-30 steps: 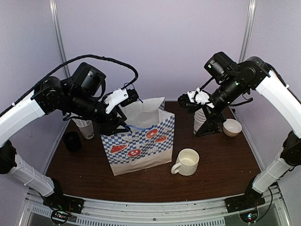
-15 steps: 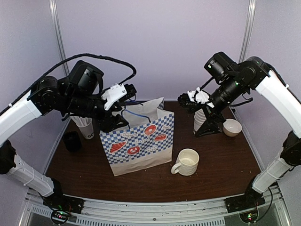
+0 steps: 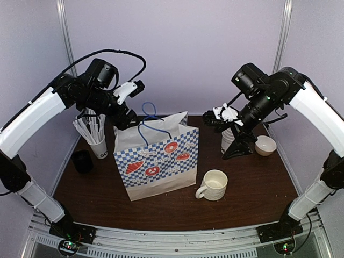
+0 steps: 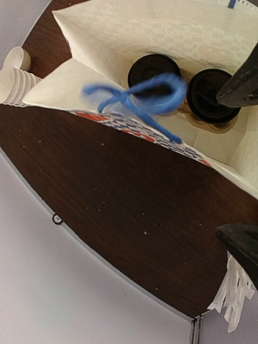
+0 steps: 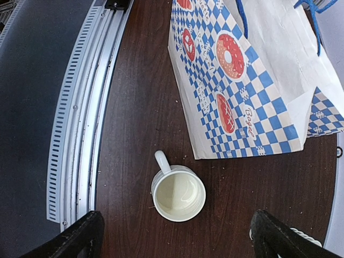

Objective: Pack the takeout coffee

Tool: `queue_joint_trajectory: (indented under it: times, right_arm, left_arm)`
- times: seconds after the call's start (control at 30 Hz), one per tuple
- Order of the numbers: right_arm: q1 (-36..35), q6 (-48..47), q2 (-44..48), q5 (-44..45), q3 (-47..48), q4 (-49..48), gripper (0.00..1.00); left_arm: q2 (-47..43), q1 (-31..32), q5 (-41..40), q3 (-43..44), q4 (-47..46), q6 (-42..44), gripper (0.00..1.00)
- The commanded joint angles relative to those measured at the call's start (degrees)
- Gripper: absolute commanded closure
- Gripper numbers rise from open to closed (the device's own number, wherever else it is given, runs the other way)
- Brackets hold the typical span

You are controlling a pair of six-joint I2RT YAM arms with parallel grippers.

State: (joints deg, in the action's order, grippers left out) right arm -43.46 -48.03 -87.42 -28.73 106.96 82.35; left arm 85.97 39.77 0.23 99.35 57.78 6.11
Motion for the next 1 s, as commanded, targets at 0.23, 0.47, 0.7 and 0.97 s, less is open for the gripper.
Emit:
queue_joint_trajectory:
  times: [0.23, 0.47, 0.7, 0.97]
  right_arm:
    - [0.40, 0.72, 1.80, -0.28, -1.74, -1.12, 0.01]
    - [0.40, 0.77, 1.20, -0.28, -1.78, -1.42, 0.01]
    - [0.40, 0.77, 0.58, -0.19, -1.38, -1.23, 0.00]
    - [0.40, 0.78, 0.19, 0.79, -2.10, -1.64, 0.01]
  left_arm:
    - [8.38, -3.56, 11.58, 6.30, 6.73, 2.93, 0.49]
    - [6.57, -3.56, 16.50, 6.21, 7.26, 2.39, 0.92]
    - [3.69, -0.11, 15.07, 4.38, 8.04, 1.70, 1.00]
    - [0.20, 13.81, 0.70, 3.59, 8.16, 1.63, 1.00]
